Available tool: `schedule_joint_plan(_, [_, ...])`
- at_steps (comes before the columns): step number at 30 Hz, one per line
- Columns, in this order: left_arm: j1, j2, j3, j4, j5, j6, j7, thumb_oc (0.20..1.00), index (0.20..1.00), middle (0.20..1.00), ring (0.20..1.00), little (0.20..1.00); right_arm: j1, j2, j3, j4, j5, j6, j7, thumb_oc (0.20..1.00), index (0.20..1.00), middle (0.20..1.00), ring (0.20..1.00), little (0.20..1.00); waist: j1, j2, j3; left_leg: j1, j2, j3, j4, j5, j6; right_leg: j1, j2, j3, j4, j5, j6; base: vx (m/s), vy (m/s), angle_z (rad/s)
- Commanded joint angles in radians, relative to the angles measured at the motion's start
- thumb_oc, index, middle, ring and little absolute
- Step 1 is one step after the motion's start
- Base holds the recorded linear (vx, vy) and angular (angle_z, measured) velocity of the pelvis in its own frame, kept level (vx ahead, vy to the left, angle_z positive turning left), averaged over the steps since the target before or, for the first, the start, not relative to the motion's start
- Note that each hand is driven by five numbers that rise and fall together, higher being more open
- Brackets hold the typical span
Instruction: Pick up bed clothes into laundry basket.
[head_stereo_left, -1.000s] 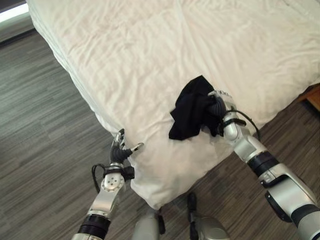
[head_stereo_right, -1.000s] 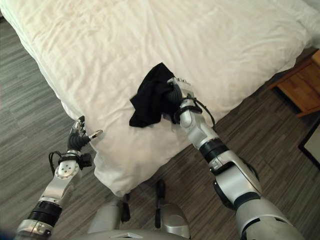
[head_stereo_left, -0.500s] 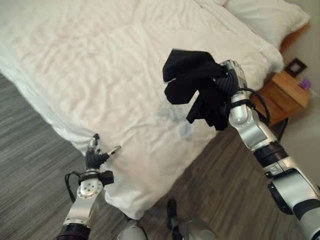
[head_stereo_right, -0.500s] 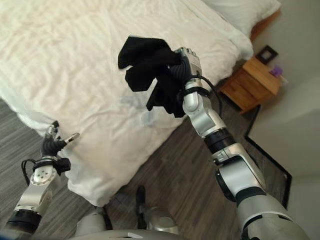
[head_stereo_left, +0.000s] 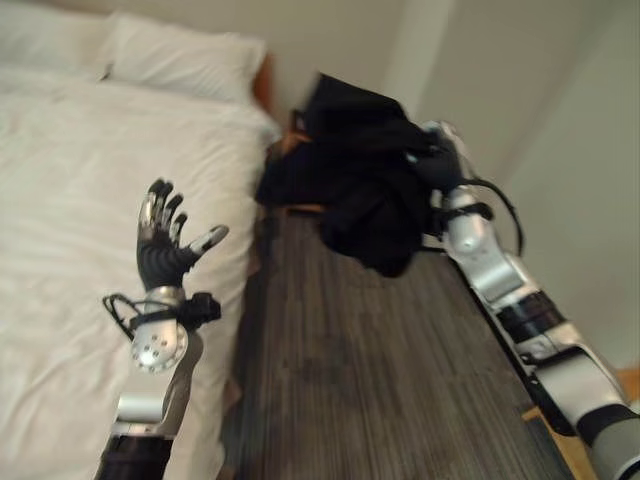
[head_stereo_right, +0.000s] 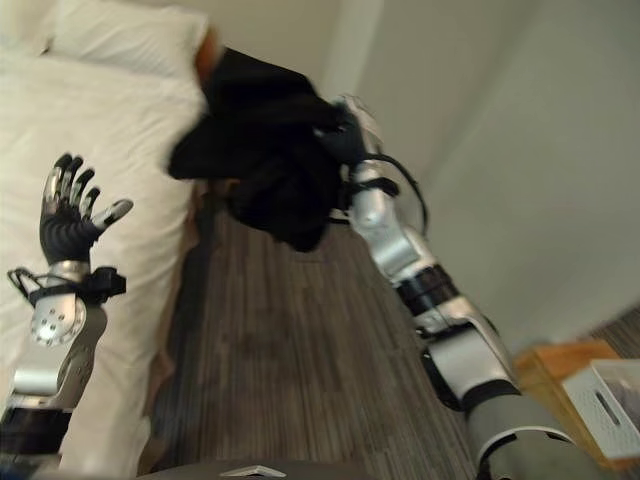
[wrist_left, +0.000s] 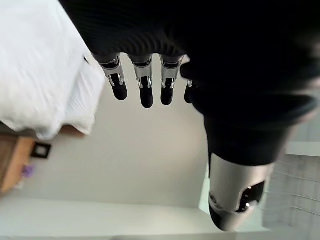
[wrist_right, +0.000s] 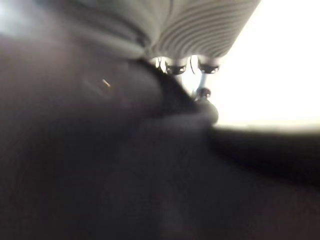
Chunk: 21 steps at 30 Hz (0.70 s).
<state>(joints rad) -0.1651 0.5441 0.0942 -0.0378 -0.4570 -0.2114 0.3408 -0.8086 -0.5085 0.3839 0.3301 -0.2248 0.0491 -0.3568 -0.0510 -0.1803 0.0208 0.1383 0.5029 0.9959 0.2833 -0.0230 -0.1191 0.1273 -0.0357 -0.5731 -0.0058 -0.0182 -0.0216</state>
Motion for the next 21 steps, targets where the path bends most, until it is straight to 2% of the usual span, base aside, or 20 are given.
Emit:
schedule_joint_plan(1, [-0.024,0.038,0.031,-0.033,0.002,-0.051,0.02,1.0,1.0,1.0,1.0,1.0,-0.107,-0.003,-0.068,-0.082,0.001,-0.032,0.014,0.2,0.2,0.2,0.2,0.2,-0.002,0.006,0.058,-0.05,-0.045,-0.079,-0.232,0.27,-0.088,0.11,-0.069,0.112,-0.051,-0.087,0.079,-0.1,-0.181,-0.68])
schedule_joint_plan(3, [0.004,0.016,0.046,-0.041,0.001,-0.041,0.021,1.0,1.0,1.0,1.0,1.0,-0.026,-0.013,-0.098,-0.162,-0.025,-0.03,0.014,0.2,0.2,0.2,0.2,0.2,-0.013,0.015,0.078,-0.07,-0.035,-0.121,-0.189,0.262,-0.096,0.109,-0.047,0.147,-0.071,-0.095,0.069,-0.08,-0.174,-0.6])
schedule_joint_plan(4, [0.018,0.004,0.048,-0.043,0.001,-0.034,0.022,1.0,1.0,1.0,1.0,1.0,0.013,-0.014,-0.111,-0.201,-0.03,-0.035,0.016,0.2,0.2,0.2,0.2,0.2,-0.01,0.014,0.095,-0.09,-0.05,-0.192,-0.16,0.256,-0.101,0.109,-0.042,0.172,-0.073,-0.099,0.064,-0.1,-0.178,-0.33])
schedule_joint_plan(5, [0.04,-0.028,0.049,-0.041,0.008,-0.022,0.033,1.0,1.0,1.0,1.0,1.0,0.083,0.01,-0.125,-0.257,-0.038,-0.043,0.025,0.2,0.2,0.2,0.2,0.2,0.009,0.015,0.122,-0.124,-0.099,-0.326,-0.131,0.213,-0.088,0.109,-0.04,0.205,-0.069,-0.103,0.057,-0.08,-0.117,-0.42])
schedule_joint_plan(6, [0.043,-0.028,0.045,-0.044,0.01,-0.021,0.035,1.0,1.0,1.0,1.0,1.0,0.094,0.009,-0.129,-0.267,-0.04,-0.04,0.028,0.2,0.2,0.2,0.2,0.2,0.008,0.015,0.12,-0.129,-0.098,-0.33,-0.123,0.207,-0.084,0.109,-0.042,0.201,-0.068,-0.103,0.059,-0.19,-0.06,-1.2])
schedule_joint_plan(7, [0.101,-0.085,0.041,-0.057,0.022,-0.027,0.041,1.0,1.0,1.0,1.0,1.0,0.199,0.06,-0.136,-0.342,-0.058,-0.054,0.05,0.2,0.2,0.2,0.2,0.2,0.046,0.024,0.144,-0.17,-0.229,-0.571,-0.111,0.094,-0.013,0.092,-0.048,0.27,-0.064,-0.086,0.065,-0.12,-0.008,-1.06])
schedule_joint_plan(8, [0.118,-0.11,0.035,-0.064,0.022,-0.039,0.042,1.0,1.0,1.0,1.0,1.0,0.241,0.074,-0.141,-0.355,-0.067,-0.062,0.051,0.2,0.2,0.2,0.2,0.2,0.052,0.03,0.145,-0.167,-0.27,-0.645,-0.115,0.062,0.001,0.082,-0.046,0.312,-0.064,-0.081,0.066,-0.11,-0.011,-1.79])
schedule_joint_plan(9, [0.122,-0.111,0.034,-0.065,0.023,-0.039,0.042,1.0,1.0,1.0,1.0,1.0,0.246,0.073,-0.141,-0.358,-0.067,-0.061,0.052,0.2,0.2,0.2,0.2,0.2,0.054,0.031,0.142,-0.166,-0.271,-0.643,-0.114,0.059,0.002,0.082,-0.047,0.313,-0.063,-0.082,0.068,0.11,-0.022,-1.8])
schedule_joint_plan(10, [0.136,-0.155,0.004,-0.078,0.019,-0.051,0.035,1.0,1.0,1.0,1.0,1.0,0.326,0.081,-0.162,-0.387,-0.076,-0.074,0.052,0.2,0.2,0.2,0.2,0.2,0.051,0.041,0.138,-0.154,-0.313,-0.729,-0.112,0.027,0.01,0.055,-0.043,0.382,-0.052,-0.07,0.066,0.09,-0.008,-2.42])
schedule_joint_plan(11, [0.136,-0.156,0.002,-0.078,0.02,-0.051,0.035,1.0,1.0,1.0,1.0,1.0,0.329,0.08,-0.163,-0.39,-0.076,-0.073,0.053,0.2,0.2,0.2,0.2,0.2,0.054,0.041,0.135,-0.157,-0.313,-0.727,-0.113,0.031,0.012,0.051,-0.043,0.384,-0.052,-0.068,0.066,0.13,-0.013,-1.65])
schedule_joint_plan(13, [0.142,-0.183,-0.017,-0.086,0.018,-0.054,0.03,1.0,1.0,1.0,1.0,1.0,0.397,0.069,-0.187,-0.419,-0.083,-0.078,0.055,0.2,0.2,0.2,0.2,0.2,0.053,0.048,0.137,-0.163,-0.346,-0.817,-0.12,0.014,0.014,0.044,-0.036,0.434,-0.051,-0.069,0.063,0.13,-0.008,-1.13])
schedule_joint_plan(14, [0.133,-0.202,-0.034,-0.094,0.025,-0.053,0.038,1.0,1.0,1.0,1.0,1.0,0.448,0.055,-0.207,-0.437,-0.095,-0.085,0.054,0.2,0.2,0.2,0.2,0.2,0.051,0.057,0.141,-0.194,-0.405,-0.919,-0.143,0.016,0.023,0.039,-0.025,0.497,-0.047,-0.069,0.063,0.16,-0.001,-1.28])
schedule_joint_plan(15, [0.127,-0.207,-0.046,-0.098,0.024,-0.054,0.037,1.0,1.0,1.0,1.0,1.0,0.466,0.047,-0.213,-0.446,-0.096,-0.088,0.054,0.2,0.2,0.2,0.2,0.2,0.053,0.066,0.145,-0.215,-0.424,-0.956,-0.162,0.039,0.024,0.029,-0.018,0.524,-0.038,-0.064,0.063,0.15,-0.001,-1.31])
schedule_joint_plan(16, [0.127,-0.207,-0.047,-0.098,0.024,-0.054,0.037,1.0,1.0,1.0,1.0,1.0,0.467,0.047,-0.214,-0.446,-0.096,-0.087,0.055,0.2,0.2,0.2,0.2,0.2,0.053,0.065,0.141,-0.213,-0.425,-0.956,-0.165,0.032,0.023,0.03,-0.019,0.524,-0.039,-0.069,0.063,0.09,0.028,-1.14])
schedule_joint_plan(18, [0.115,-0.215,-0.058,-0.092,0.03,-0.051,0.049,1.0,1.0,1.0,1.0,1.0,0.485,0.038,-0.216,-0.455,-0.106,-0.093,0.059,0.2,0.2,0.2,0.2,0.2,0.068,0.093,0.151,-0.252,-0.486,-1.066,-0.22,0.07,0.032,0.017,0.006,0.602,-0.007,-0.081,0.062,0.22,0.088,-1.02])
schedule_joint_plan(19, [0.259,-0.202,-0.02,-0.29,0.005,-0.055,-0.044,1.0,1.0,1.0,1.0,1.0,0.594,-0.012,-0.314,-0.501,-0.126,-0.11,0.065,0.2,0.2,0.2,0.2,0.2,0.098,0.132,0.162,-0.249,-0.518,-1.137,-0.265,0.097,0.049,0.01,0.041,0.649,0.05,-0.117,0.055,0.27,0.111,-1.29])
schedule_joint_plan(21, [0.28,-0.2,-0.041,-0.308,-0.008,-0.051,-0.075,1.0,1.0,1.0,1.0,1.0,0.632,-0.016,-0.35,-0.505,-0.135,-0.111,0.064,0.2,0.2,0.2,0.2,0.2,0.094,0.136,0.155,-0.227,-0.52,-1.128,-0.287,0.096,0.06,0.004,0.038,0.651,0.103,-0.146,0.061,0.19,0.093,-1.7])
